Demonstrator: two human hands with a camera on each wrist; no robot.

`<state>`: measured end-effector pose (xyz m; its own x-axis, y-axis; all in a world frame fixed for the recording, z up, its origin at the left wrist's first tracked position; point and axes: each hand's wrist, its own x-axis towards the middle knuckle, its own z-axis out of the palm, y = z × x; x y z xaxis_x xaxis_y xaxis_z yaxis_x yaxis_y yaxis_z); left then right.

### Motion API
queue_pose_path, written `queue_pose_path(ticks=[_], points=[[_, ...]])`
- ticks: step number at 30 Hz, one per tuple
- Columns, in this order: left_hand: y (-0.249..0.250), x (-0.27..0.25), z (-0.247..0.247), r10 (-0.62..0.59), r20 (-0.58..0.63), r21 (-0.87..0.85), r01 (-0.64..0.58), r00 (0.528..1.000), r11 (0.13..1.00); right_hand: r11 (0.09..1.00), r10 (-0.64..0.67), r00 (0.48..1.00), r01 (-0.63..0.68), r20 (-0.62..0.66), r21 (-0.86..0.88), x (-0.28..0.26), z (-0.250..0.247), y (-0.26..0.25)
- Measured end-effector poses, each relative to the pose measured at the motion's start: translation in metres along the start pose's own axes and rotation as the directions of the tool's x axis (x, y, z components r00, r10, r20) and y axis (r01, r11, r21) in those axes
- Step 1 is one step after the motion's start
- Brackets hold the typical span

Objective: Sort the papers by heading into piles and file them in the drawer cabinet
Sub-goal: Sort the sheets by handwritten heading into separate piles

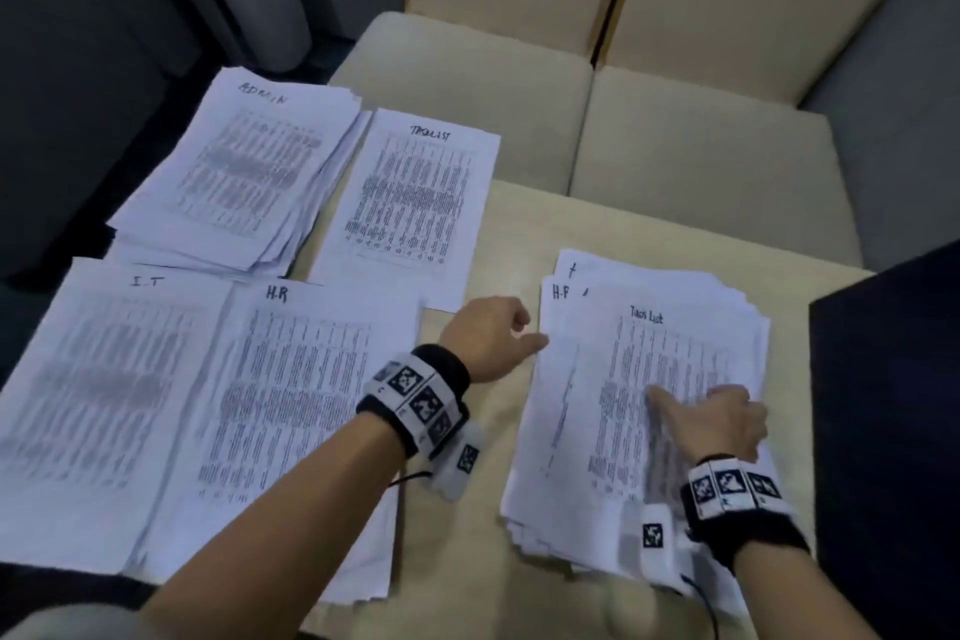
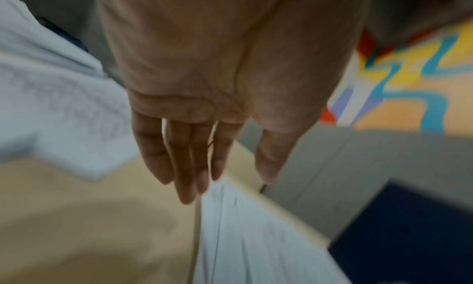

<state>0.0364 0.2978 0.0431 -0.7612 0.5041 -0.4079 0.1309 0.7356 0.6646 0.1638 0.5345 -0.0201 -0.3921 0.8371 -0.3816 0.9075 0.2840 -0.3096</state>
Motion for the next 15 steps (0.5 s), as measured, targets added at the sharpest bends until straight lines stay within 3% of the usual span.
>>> queue_pose_path(ticks=[3,6,8,10,13,15], points=[[0.003,0.011,0.059,-0.119,-0.007,0.092,0.119,0.993,0.989,0.998,0.028,0.998,-0.030,-0.049,-0.050,0.007,-0.001,0.013],[0.010,0.013,0.093,-0.152,-0.208,0.037,0.163,0.966,0.986,0.998,0.048,0.997,-0.050,-0.065,-0.038,0.018,-0.006,0.028],[0.016,0.013,0.106,-0.164,-0.273,0.034,0.179,0.948,0.983,0.998,0.066,0.997,-0.066,-0.049,-0.002,0.027,-0.011,0.041],[0.022,0.014,0.116,-0.194,-0.227,0.082,0.217,0.954,0.973,0.993,0.003,0.998,0.005,-0.067,0.119,0.039,-0.015,0.056],[0.027,0.016,0.128,-0.252,-0.173,0.171,0.281,0.952,0.944,0.933,-0.178,0.971,0.219,-0.162,0.287,0.043,-0.021,0.073],[0.030,0.017,0.134,-0.276,-0.162,0.154,0.301,0.947,0.941,0.924,-0.197,0.970,0.232,-0.140,0.304,0.044,-0.025,0.077]])
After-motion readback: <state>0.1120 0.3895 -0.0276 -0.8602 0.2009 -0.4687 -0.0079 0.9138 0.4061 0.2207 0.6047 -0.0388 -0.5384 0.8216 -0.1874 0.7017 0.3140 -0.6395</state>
